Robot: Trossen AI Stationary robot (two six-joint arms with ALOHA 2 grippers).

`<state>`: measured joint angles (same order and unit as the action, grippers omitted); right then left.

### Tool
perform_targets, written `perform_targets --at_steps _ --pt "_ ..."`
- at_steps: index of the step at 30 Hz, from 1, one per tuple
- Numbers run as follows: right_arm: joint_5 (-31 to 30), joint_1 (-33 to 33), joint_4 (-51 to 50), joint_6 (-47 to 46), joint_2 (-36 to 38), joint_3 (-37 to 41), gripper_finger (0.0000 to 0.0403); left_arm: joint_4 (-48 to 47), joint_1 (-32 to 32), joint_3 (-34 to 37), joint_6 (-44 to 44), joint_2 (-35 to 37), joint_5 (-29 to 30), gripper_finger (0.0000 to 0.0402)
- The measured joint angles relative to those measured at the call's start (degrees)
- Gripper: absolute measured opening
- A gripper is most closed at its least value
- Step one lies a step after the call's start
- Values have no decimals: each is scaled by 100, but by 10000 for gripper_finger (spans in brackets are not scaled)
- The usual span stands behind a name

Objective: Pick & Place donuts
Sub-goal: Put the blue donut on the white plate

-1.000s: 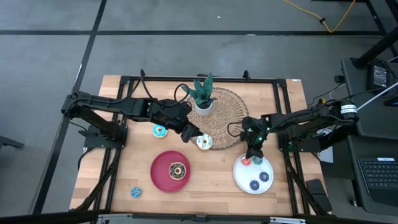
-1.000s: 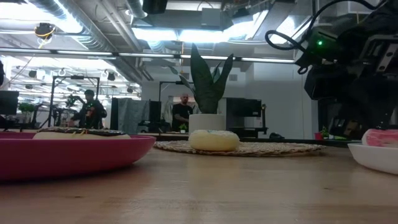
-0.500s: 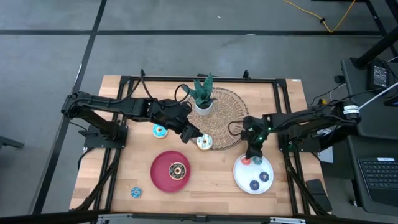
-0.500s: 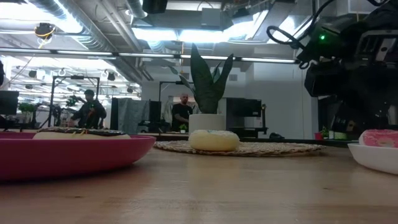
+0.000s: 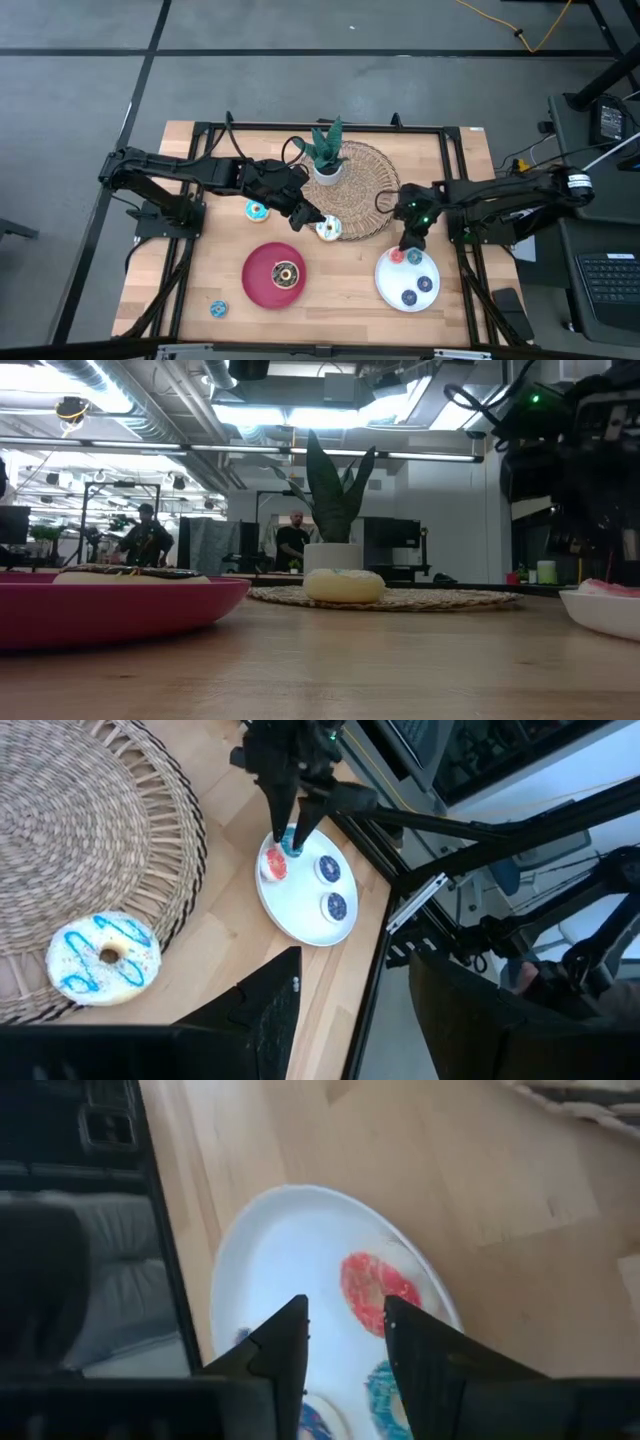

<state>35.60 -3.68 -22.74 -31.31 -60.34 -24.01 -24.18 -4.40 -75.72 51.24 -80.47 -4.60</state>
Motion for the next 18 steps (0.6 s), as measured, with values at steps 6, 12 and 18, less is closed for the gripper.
perform_targets --at_steps 6,12,18 --pt "-96 208 10 -722 338 -322 134 -4 0 2 180 0 59 180" --pt "-495 618 26 -1025 389 -985 134 -84 -63 1 794 0 166 177" --pt "-1200 876 26 -1043 389 -1558 134 -880 -550 2 2091 0 657 173"
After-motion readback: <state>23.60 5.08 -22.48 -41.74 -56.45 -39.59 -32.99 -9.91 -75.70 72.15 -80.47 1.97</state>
